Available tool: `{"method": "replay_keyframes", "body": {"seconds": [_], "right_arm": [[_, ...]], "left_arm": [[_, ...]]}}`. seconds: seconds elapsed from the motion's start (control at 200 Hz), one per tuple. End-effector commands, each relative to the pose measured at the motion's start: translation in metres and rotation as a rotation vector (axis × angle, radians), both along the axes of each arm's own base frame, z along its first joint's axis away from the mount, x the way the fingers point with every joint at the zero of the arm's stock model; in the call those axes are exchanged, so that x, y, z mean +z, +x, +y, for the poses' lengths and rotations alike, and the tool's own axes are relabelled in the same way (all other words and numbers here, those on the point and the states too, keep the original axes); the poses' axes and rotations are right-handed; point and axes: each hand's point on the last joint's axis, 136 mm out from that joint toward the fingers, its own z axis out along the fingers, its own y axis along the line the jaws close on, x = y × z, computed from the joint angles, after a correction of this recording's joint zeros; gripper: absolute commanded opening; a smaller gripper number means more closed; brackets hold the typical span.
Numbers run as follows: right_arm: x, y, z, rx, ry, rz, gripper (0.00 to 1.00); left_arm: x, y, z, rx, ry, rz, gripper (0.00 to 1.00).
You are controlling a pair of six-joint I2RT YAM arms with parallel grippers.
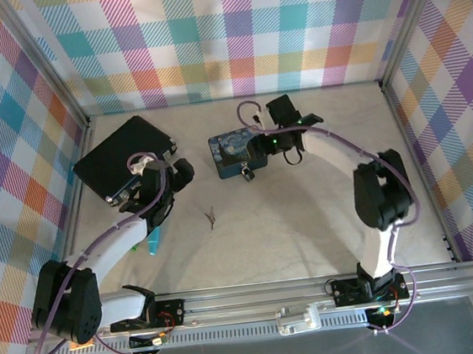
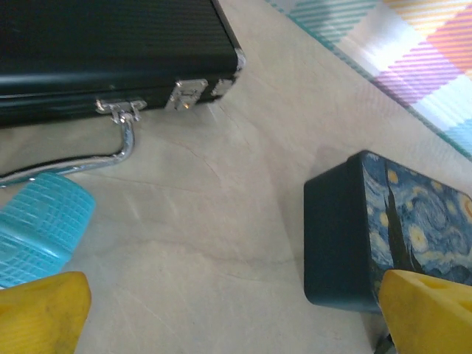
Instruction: Unlock the padlock with the key
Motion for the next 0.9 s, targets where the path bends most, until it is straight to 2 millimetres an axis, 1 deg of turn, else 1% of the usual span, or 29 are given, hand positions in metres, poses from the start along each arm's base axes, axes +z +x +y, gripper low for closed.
{"method": "replay_keyframes", "body": {"seconds": [0.0, 0.085, 0.11, 0.115, 0.135, 0.2, 0.255, 0.295, 0.365, 0.455, 0.575, 0.67, 0.765, 0.895], "right_arm": [[-0.012, -0.047, 0.022, 0.025, -0.011, 0.077, 0.7], [-0.027, -0.084, 0.051, 0.071, -0.023, 0.125, 0.7], [-0.03, -0.094, 0.061, 0.085, -0.033, 0.126, 0.68], [-0.032, -0.094, 0.06, 0.081, -0.036, 0.127, 0.68], [-0.034, -0.104, 0.07, 0.105, -0.041, 0.128, 0.66], [-0.041, -0.121, 0.092, 0.14, -0.041, 0.13, 0.6], [-0.047, -0.128, 0.106, 0.146, -0.045, 0.136, 0.57], [-0.052, -0.129, 0.114, 0.149, -0.053, 0.132, 0.55], [-0.065, -0.131, 0.124, 0.142, -0.094, 0.118, 0.52], [-0.086, -0.131, 0.133, 0.121, -0.122, 0.128, 0.49], [-0.107, -0.132, 0.144, 0.117, -0.127, 0.158, 0.46], [-0.115, -0.135, 0.157, 0.137, -0.108, 0.178, 0.45], [-0.117, -0.136, 0.168, 0.15, -0.091, 0.188, 0.45], [-0.126, -0.135, 0.172, 0.136, -0.105, 0.195, 0.46]], "left_arm": [[-0.001, -0.007, 0.013, 0.075, 0.003, 0.016, 1.0], [0.0, -0.008, 0.014, 0.086, -0.008, 0.018, 1.0], [0.001, -0.009, 0.015, 0.09, -0.009, 0.016, 0.99], [0.001, -0.009, 0.015, 0.091, -0.008, 0.017, 0.99], [0.002, -0.01, 0.016, 0.093, -0.007, 0.015, 0.99], [0.003, -0.012, 0.02, 0.103, 0.002, 0.012, 1.0], [0.002, -0.015, 0.024, 0.111, 0.015, 0.019, 1.0], [0.002, -0.017, 0.027, 0.117, 0.022, 0.027, 1.0], [0.0, -0.021, 0.035, 0.13, 0.035, 0.045, 0.99], [-0.003, -0.027, 0.043, 0.144, 0.039, 0.061, 1.0], [-0.011, -0.036, 0.054, 0.162, 0.03, 0.078, 1.0], [-0.015, -0.042, 0.063, 0.178, 0.018, 0.085, 1.0], [-0.015, -0.044, 0.068, 0.186, 0.022, 0.088, 1.0], [-0.012, -0.045, 0.07, 0.183, 0.026, 0.084, 1.0]]}}
